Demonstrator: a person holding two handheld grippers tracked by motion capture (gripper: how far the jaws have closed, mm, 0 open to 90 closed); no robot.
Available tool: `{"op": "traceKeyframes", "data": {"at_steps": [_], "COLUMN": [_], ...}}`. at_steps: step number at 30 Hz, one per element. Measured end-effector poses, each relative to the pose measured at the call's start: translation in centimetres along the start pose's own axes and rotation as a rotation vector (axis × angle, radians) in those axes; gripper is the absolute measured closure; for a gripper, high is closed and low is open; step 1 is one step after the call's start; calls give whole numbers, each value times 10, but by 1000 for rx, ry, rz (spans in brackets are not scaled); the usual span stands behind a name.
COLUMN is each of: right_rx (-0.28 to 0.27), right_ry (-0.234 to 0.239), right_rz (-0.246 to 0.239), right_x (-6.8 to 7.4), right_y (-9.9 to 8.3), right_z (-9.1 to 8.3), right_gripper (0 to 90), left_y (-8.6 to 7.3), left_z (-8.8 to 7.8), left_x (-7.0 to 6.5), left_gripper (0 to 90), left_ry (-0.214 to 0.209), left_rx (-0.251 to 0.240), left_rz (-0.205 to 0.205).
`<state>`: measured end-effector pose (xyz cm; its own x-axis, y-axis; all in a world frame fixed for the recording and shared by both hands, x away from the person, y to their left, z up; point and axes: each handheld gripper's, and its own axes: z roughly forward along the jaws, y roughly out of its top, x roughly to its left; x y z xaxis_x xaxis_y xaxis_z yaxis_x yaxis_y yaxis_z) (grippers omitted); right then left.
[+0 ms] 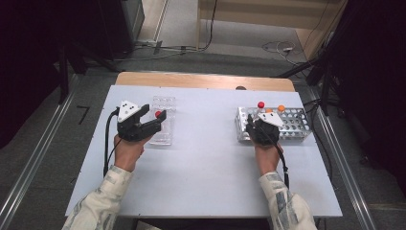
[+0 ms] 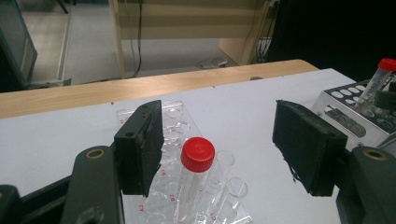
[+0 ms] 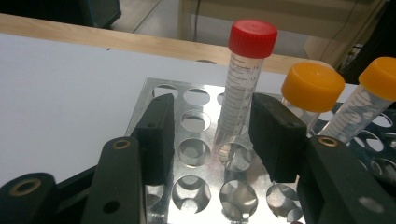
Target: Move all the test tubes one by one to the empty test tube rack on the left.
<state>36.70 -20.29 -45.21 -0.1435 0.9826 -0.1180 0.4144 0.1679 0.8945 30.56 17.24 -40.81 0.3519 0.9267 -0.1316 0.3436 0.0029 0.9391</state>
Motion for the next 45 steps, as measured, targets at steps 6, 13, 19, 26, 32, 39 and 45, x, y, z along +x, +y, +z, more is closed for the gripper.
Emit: {"op": "traceKeyframes", "data": {"at_steps": [6, 13, 19, 26, 32, 39, 45], "right_rx": [13, 30, 8, -17, -53, -104, -126], "right_ry": [-34, -72, -81, -75, -70, -30, 37], "right_rz": [29, 48, 48, 53, 57, 57, 46], "right_x": [0, -2, -2, -2, -3, -3, -1], "right_y": [7, 12, 13, 20, 29, 42, 47], "right_z": [9, 18, 17, 11, 2, -17, -34], "right_gripper": [563, 704, 714, 714, 716, 719, 720], "left_y": [0, 0, 0, 0, 0, 1, 3], "left_z": [0, -1, 0, 0, 0, -2, -4], "left_x": [-1, -1, -1, -2, -2, -3, -6], "left_gripper": [343, 352, 356, 357, 356, 354, 353], "left_ry": [-6, -11, -13, -16, -17, -19, -29], "left_rx": [-1, -4, -3, -2, -1, -10, -16], "left_rz": [-1, -1, 1, 3, 3, 3, 5]}}
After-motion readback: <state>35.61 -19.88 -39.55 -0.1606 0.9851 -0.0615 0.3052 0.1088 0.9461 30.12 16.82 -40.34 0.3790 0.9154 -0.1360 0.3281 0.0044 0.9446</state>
